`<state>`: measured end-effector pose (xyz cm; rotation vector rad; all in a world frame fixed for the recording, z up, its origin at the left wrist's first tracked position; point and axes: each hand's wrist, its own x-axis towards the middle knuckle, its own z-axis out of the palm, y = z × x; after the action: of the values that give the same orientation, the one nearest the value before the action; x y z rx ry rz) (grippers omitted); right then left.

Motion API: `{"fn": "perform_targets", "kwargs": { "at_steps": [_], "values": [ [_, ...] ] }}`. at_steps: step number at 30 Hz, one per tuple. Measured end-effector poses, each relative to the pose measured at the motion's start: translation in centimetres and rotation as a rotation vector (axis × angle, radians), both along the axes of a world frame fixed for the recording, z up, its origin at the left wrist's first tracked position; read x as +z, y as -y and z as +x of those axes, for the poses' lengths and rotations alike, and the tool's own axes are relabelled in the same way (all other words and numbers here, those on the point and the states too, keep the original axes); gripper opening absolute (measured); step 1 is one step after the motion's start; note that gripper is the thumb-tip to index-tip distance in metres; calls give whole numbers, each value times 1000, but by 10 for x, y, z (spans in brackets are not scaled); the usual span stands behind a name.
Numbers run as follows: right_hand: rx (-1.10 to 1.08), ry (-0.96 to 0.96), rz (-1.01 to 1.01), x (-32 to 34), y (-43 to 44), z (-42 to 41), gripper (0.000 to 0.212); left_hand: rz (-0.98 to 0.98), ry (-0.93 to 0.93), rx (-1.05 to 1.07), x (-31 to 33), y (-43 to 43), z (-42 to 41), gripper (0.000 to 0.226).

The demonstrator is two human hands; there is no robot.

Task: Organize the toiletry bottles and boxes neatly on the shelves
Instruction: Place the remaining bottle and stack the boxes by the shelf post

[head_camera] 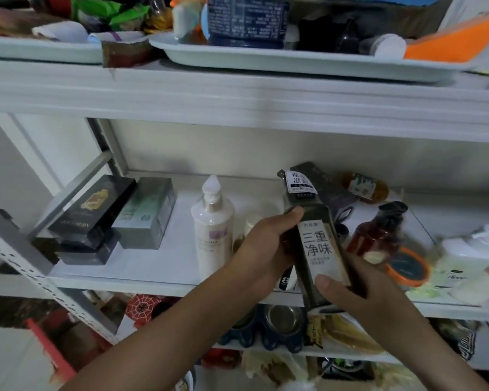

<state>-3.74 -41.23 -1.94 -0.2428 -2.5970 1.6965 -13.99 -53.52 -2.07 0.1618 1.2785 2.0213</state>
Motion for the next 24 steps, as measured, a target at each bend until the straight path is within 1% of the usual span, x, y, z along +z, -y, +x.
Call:
{"fn": "perform_targets", "kwargs": {
  "at_steps": [2,5,6,8,11,14,17,21,24],
  "values": [
    [1,-24,43,-1,1,4,48,-23,-42,5,3,5,8,33],
    [19,-78,60,2,3,8,39,-73,-87,16,7,16,16,34],
    [37,-87,62,3,5,8,39,-90,-100,17,8,21,18,37],
    [74,-102,50,4,10,8,40,-133,-133,12,10,31,20,41],
    [110,-104,42,2,21,3,47,-202,-190,39,14,47,20,38],
    [155,-138,73,1,36,-4,53,-214,-214,94,19,67,21,38],
    [213,-170,77,-1,65,-12,53,-236,-256,125,21,98,19,38],
    [285,-146,-28,-14,113,-27,56,-314,-314,152,19,154,4,40],
    [312,-108,-35,-30,153,-46,61,-422,-432,75,11,198,-14,44]
  ]
}}
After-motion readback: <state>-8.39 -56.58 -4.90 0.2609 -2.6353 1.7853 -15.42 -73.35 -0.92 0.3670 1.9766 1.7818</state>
